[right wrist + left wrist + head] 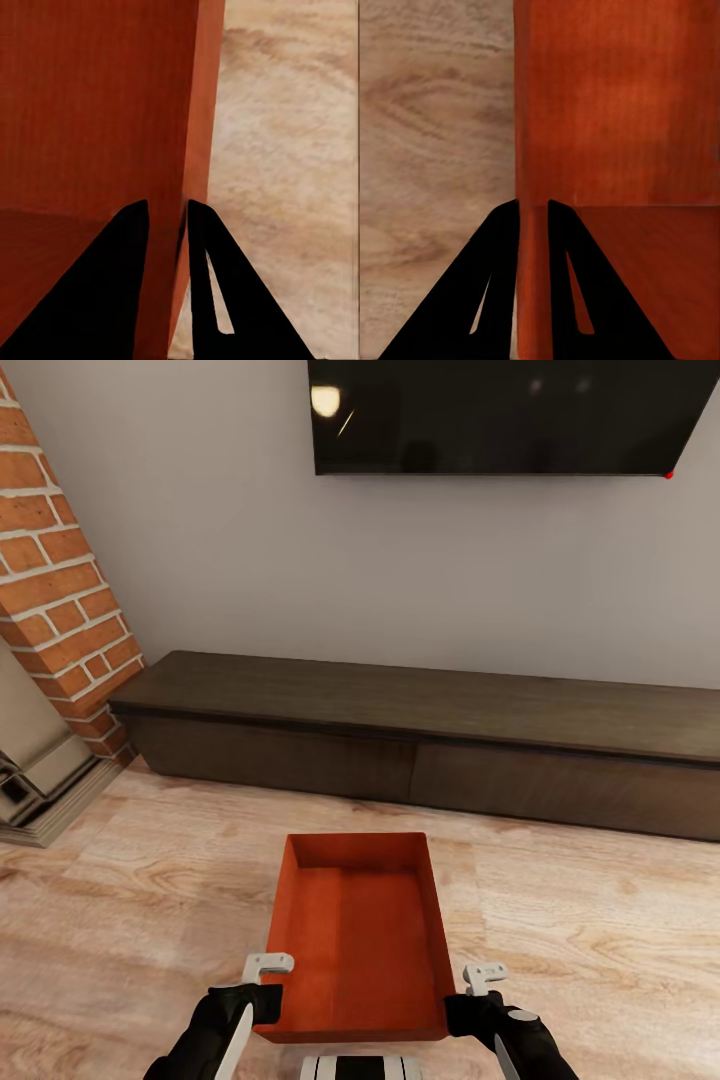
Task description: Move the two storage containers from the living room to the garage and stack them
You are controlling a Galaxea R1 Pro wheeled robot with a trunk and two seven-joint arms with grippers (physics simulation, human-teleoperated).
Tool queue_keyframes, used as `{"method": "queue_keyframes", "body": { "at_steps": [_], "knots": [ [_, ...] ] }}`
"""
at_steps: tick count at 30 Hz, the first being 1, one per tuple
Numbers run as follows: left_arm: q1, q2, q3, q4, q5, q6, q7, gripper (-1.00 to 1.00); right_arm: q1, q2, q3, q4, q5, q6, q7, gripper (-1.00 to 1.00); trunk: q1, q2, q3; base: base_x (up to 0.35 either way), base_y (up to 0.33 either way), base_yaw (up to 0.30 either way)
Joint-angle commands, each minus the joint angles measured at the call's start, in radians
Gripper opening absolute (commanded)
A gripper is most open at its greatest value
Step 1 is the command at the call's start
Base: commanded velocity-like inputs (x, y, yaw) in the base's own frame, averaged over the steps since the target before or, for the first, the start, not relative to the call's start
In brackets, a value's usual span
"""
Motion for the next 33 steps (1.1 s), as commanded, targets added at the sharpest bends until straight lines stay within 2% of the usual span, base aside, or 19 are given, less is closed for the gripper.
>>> {"method": "queue_keyframes", "body": {
  "at_steps": [1, 7, 33],
  "knots": [
    [0.0, 0.0, -0.001, -0.001, -0.007, 0.006, 0.0, -1.0, 0.0, 0.0, -0.001, -0.002, -0.002, 0.006, 0.004, -1.0, 0.0, 0.0, -0.001, 0.0, 0.0, 0.0],
    [0.0, -0.001, -0.001, -0.001, -0.006, 0.006, -0.018, -1.0, 0.0, 0.0, -0.002, -0.002, -0.002, 0.006, -0.003, -1.0, 0.0, 0.0, -0.001, 0.0, 0.0, 0.0],
    [0.0, 0.0, -0.001, -0.001, -0.006, 0.004, -0.019, -1.0, 0.0, 0.0, -0.001, -0.002, -0.004, 0.012, 0.004, -1.0, 0.0, 0.0, -0.001, 0.0, 0.0, 0.0]
  ]
}}
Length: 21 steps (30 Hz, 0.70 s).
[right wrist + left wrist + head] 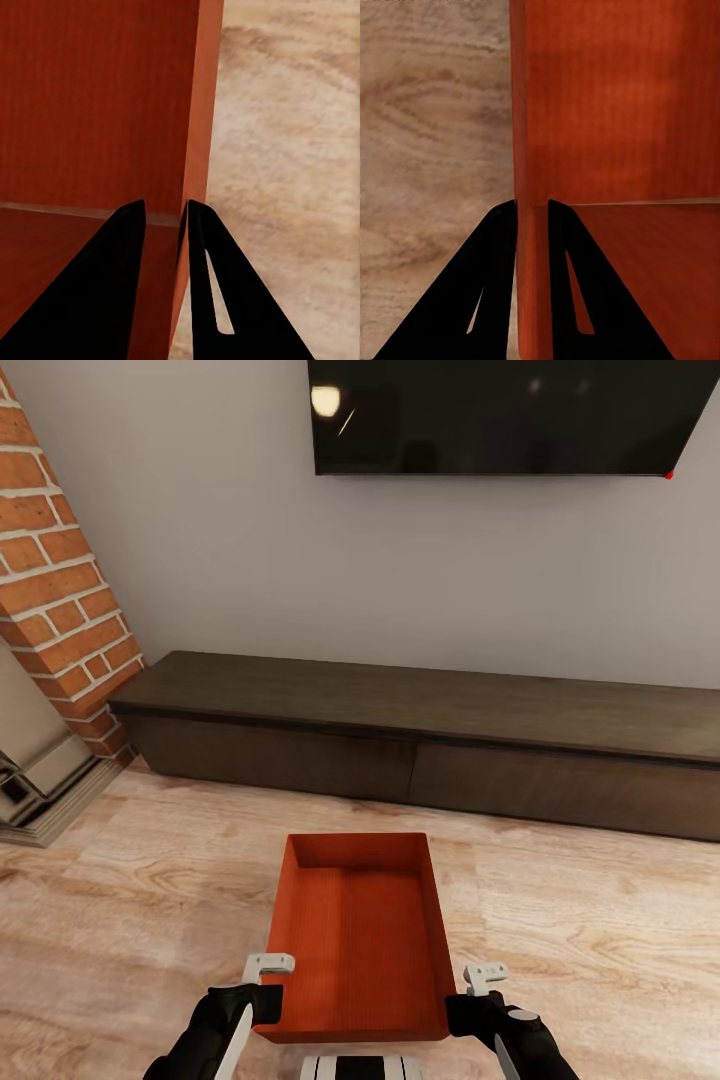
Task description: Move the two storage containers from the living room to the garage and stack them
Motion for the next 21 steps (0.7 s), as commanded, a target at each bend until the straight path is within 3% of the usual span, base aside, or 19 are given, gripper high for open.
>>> {"method": "queue_keyframes", "body": {
  "at_steps": [1, 6, 17, 21],
  "knots": [
    [0.0, -0.001, -0.002, -0.001, 0.008, 0.004, 0.003, -1.0, 0.0, 0.001, -0.001, -0.001, -0.006, 0.007, 0.01, -1.0, 0.0, 0.0, -0.001, 0.0, 0.0, 0.0],
    [0.0, -0.001, -0.002, -0.001, 0.009, 0.005, 0.003, -1.0, 0.0, 0.001, -0.001, -0.001, -0.006, 0.006, 0.01, -1.0, 0.0, 0.0, -0.001, 0.0, 0.0, 0.0],
    [0.0, 0.001, 0.007, -0.004, 0.008, 0.005, 0.004, -1.0, 0.0, 0.001, -0.001, -0.001, -0.005, 0.003, 0.01, -1.0, -0.005, 0.002, 0.042, 0.0, 0.0, 0.0],
    [0.0, 0.001, 0.008, -0.004, 0.008, 0.005, 0.005, -1.0, 0.0, 0.001, -0.001, -0.001, -0.004, 0.002, 0.01, -1.0, -0.02, 0.03, 0.054, 0.0, 0.0, 0.0]
  ]
}}
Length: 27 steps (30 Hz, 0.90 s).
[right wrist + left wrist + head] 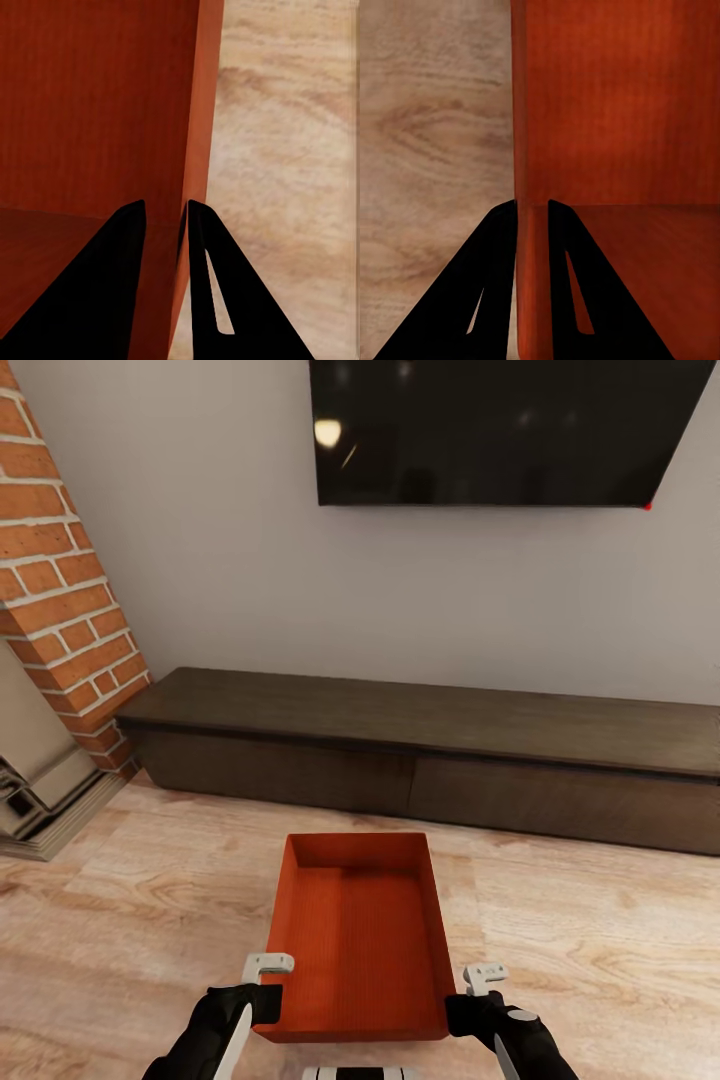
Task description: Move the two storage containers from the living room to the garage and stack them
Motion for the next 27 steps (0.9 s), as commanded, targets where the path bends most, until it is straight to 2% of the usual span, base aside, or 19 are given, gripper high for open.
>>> {"method": "queue_keyframes", "body": {
  "at_steps": [1, 27],
  "knots": [
    [-0.001, 0.0, 0.006, -0.002, 0.002, 0.005, 0.003, -1.0, 0.0, 0.0, -0.001, -0.002, -0.004, 0.006, 0.009, -1.0, -0.004, 0.007, 0.002, 0.0, 0.0, 0.0],
    [-0.001, 0.0, 0.006, -0.002, 0.001, 0.004, 0.006, -1.0, 0.0, 0.0, 0.001, -0.002, -0.001, 0.008, 0.009, -1.0, -0.104, 0.189, 0.084, 0.0, 0.0, 0.0]
  ]
}}
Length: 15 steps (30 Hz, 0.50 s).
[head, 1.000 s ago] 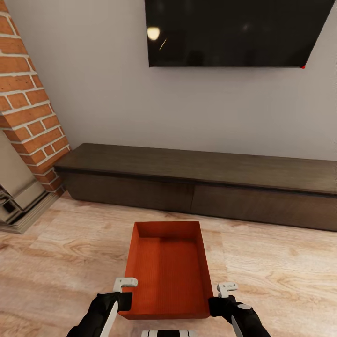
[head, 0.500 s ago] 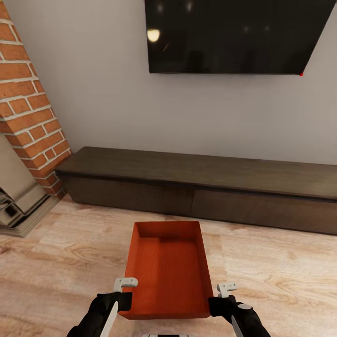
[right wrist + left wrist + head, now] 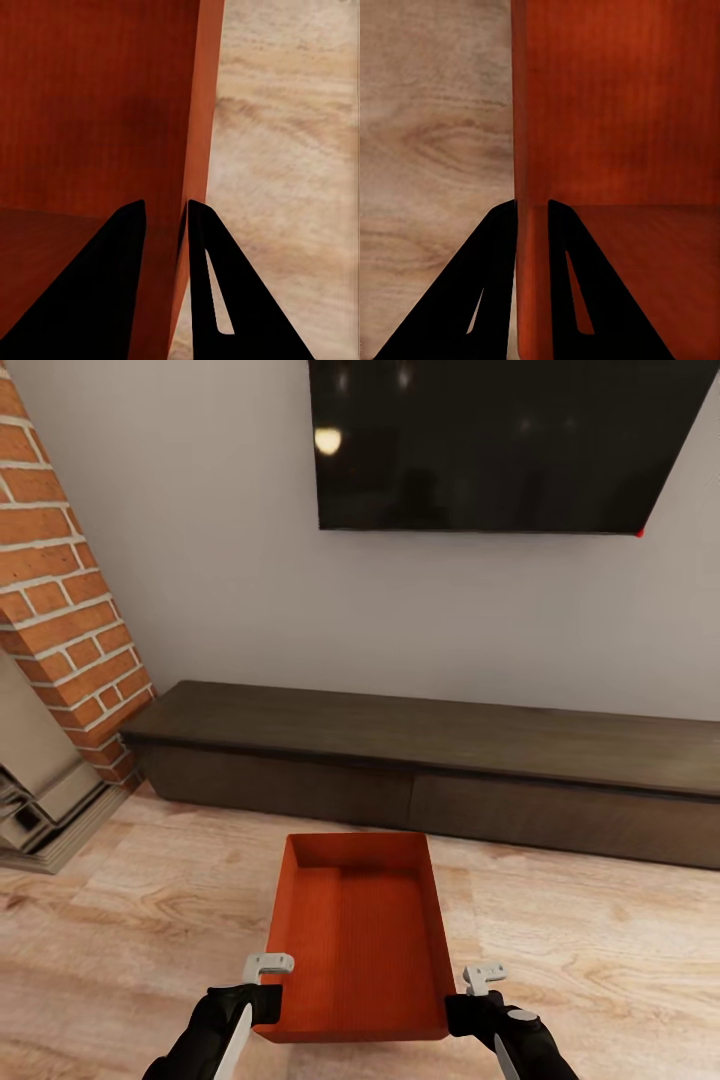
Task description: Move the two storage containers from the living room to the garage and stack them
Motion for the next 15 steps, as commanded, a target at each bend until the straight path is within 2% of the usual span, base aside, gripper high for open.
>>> {"method": "queue_keyframes", "body": {
  "at_steps": [1, 15],
  "knots": [
    [-0.001, 0.0, 0.007, -0.003, -0.001, 0.005, 0.003, -1.0, 0.0, 0.0, 0.0, -0.001, -0.002, 0.007, 0.009, -1.0, -0.004, 0.007, 0.003, 0.0, 0.0, 0.0],
    [-0.001, -0.001, 0.007, -0.003, -0.002, 0.005, 0.004, -1.0, 0.0, 0.0, 0.0, -0.001, -0.002, 0.007, 0.009, -1.0, -0.058, 0.105, 0.069, 0.0, 0.0, 0.0]
  ]
}}
